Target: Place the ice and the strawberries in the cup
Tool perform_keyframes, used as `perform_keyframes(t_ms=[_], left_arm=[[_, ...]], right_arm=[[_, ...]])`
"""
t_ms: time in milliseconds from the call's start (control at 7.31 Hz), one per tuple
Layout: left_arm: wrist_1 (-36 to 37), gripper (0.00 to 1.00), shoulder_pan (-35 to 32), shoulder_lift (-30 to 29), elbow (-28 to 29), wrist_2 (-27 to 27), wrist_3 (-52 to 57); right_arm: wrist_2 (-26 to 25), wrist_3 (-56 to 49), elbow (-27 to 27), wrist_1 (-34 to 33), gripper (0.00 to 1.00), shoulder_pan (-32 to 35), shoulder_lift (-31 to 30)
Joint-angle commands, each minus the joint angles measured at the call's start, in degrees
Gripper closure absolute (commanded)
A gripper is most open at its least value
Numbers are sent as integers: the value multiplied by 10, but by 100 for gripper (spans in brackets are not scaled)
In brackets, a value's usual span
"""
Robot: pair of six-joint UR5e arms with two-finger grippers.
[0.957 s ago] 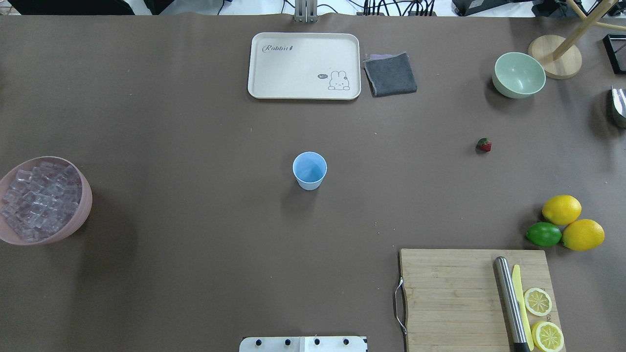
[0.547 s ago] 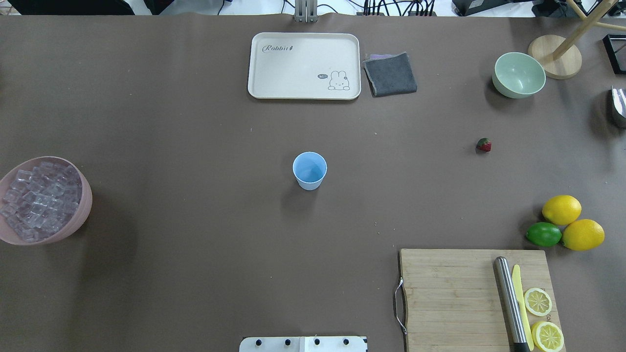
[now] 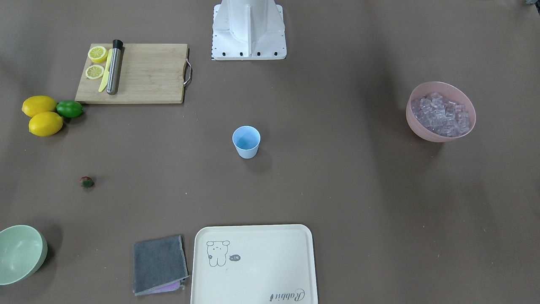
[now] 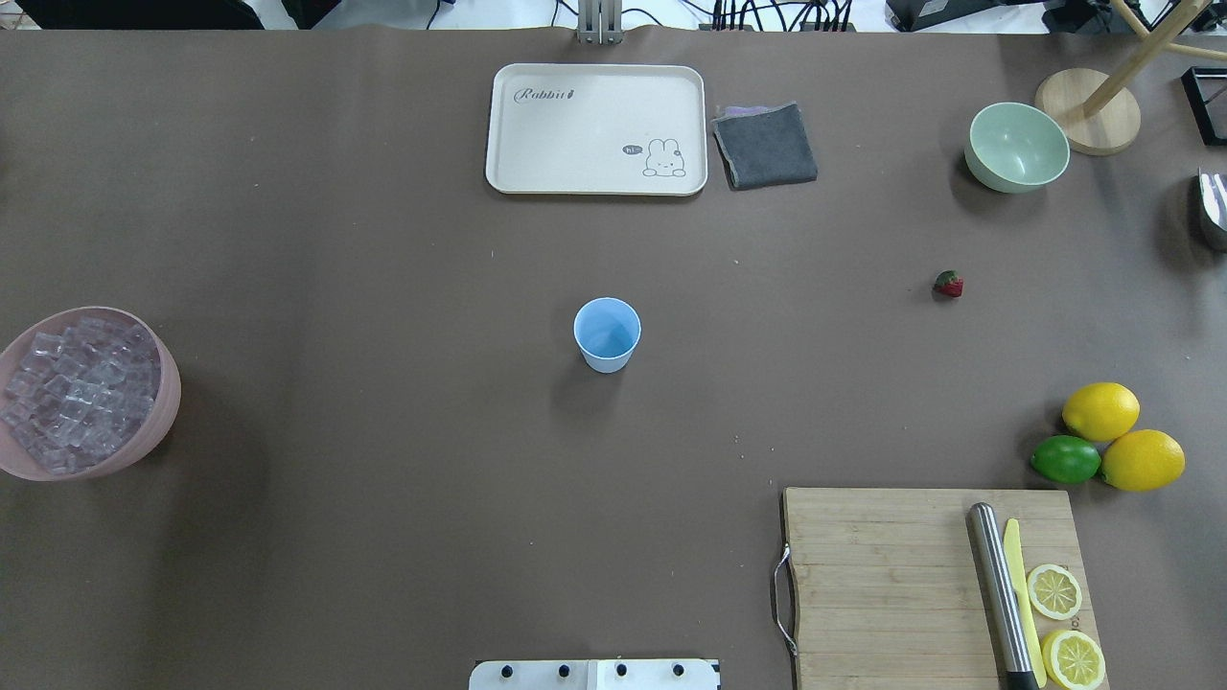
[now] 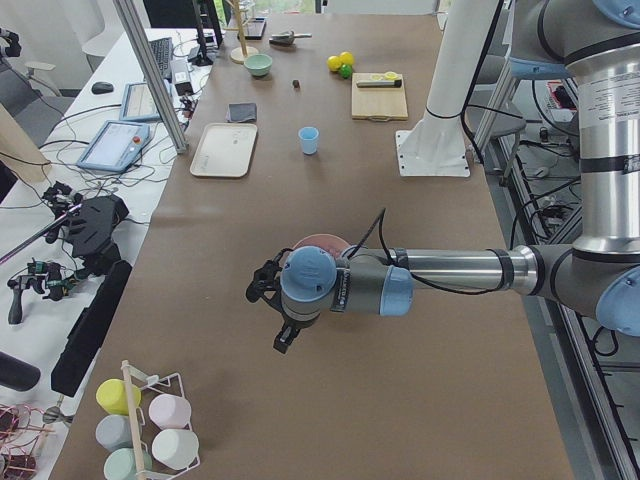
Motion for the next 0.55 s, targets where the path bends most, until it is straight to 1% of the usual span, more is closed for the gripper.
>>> perform_keyframes(t_ms=[0, 137, 410], left_arm=[[-111, 2, 15, -15, 1, -7, -68], [-113, 2, 41, -10, -4, -6, -146], [-176, 2, 99, -1, -12, 7, -300]], right_arm=[[1, 2, -2, 22, 0, 0, 10], [2, 14, -3, 22, 0, 0, 10], [6, 41, -4, 22, 0, -1, 7]])
